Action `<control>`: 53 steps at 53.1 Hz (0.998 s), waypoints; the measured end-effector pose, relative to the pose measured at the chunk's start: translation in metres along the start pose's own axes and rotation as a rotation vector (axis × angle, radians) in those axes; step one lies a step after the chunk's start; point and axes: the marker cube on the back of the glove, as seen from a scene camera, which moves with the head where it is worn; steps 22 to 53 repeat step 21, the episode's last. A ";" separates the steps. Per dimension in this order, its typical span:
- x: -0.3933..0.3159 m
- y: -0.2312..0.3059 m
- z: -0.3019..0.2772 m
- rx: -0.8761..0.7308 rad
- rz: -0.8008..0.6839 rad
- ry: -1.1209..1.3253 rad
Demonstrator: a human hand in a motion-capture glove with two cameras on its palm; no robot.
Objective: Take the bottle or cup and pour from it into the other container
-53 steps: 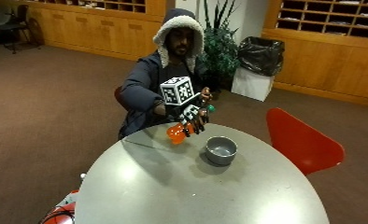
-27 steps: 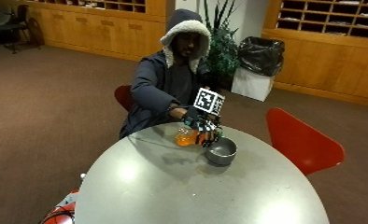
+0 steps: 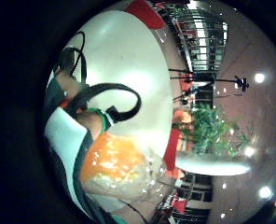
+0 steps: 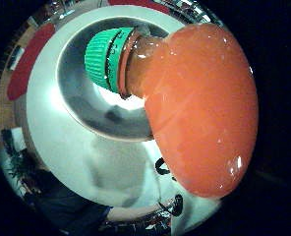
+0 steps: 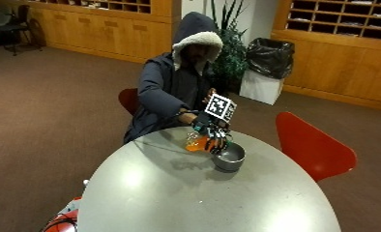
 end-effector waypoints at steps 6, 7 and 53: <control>0.000 0.005 -0.002 0.015 -0.013 0.026; 0.002 0.004 -0.002 0.016 -0.009 0.028; 0.007 0.013 -0.009 0.043 -0.022 -0.042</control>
